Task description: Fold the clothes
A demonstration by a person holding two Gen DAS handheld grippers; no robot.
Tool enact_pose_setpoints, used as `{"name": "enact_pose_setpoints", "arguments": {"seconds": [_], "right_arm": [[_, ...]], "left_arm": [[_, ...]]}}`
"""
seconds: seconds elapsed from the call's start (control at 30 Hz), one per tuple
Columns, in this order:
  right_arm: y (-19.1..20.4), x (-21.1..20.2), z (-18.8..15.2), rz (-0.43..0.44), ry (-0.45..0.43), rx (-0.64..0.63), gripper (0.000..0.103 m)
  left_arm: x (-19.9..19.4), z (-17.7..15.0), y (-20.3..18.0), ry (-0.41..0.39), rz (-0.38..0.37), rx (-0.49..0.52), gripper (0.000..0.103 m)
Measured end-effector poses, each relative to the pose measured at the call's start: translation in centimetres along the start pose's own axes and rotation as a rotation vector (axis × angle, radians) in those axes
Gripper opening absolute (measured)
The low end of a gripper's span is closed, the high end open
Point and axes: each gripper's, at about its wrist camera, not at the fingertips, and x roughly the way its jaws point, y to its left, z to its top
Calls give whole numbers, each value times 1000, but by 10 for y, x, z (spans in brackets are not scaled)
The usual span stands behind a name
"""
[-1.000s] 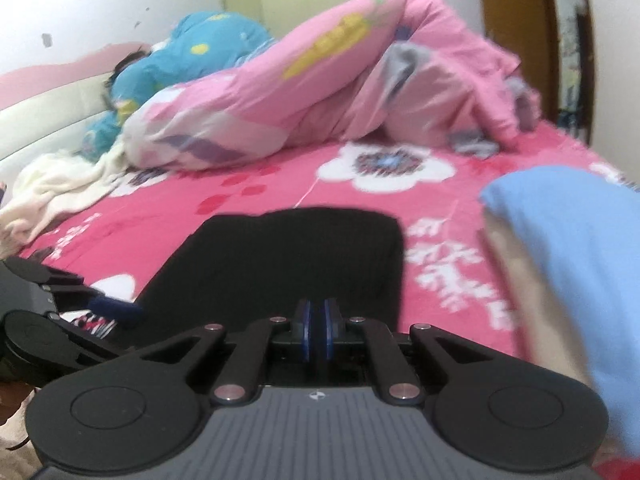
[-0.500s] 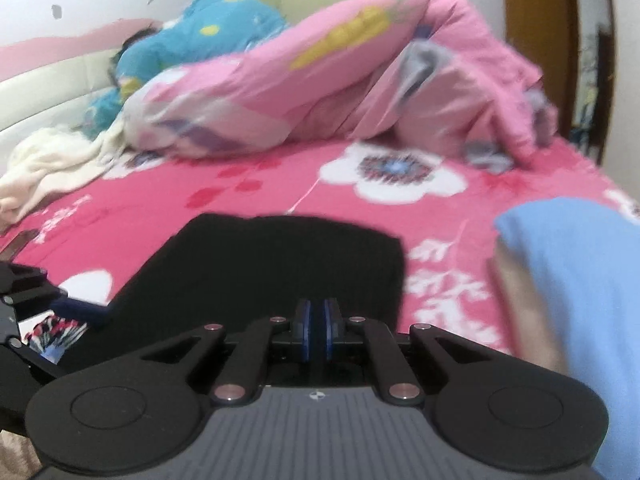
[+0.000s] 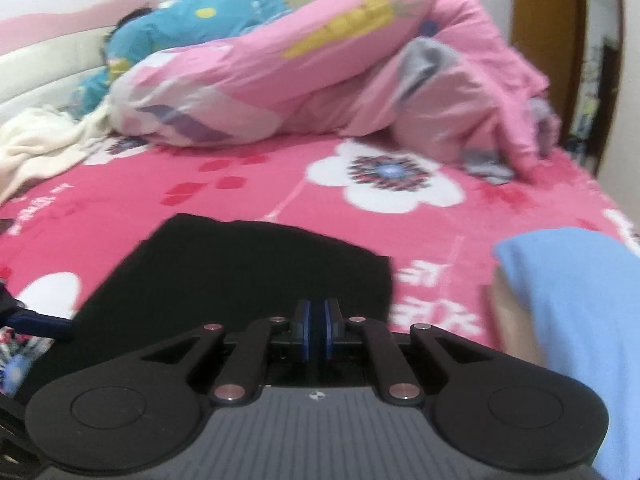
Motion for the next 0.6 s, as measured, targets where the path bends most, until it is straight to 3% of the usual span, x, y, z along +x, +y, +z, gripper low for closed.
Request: {"name": "enact_pose_setpoints", "arguments": {"seconds": [0.1,0.2,0.27,0.4,0.5,0.6], "right_arm": [[-2,21,0,25,64,-4,5],[-8,28,3,-98,50,-13,3],[-11,24,9,-149,18,-2,8],[-18,24,18,-36,1,46,8],[-25,44,20,48,58,82,7],[-32,60,24,-46,66,81,0]], "left_arm": [[0,0,1,-1,-5,-3,80],[-1,-1,4,-2,-14,-10,81],[-1,-2,5,-4,-22,-16,81],[0,-3,8,-5,-40,-32,81],[1,-3,10,-4,-54,-40,81],[1,-4,12,-5,-65,-43,82]]}}
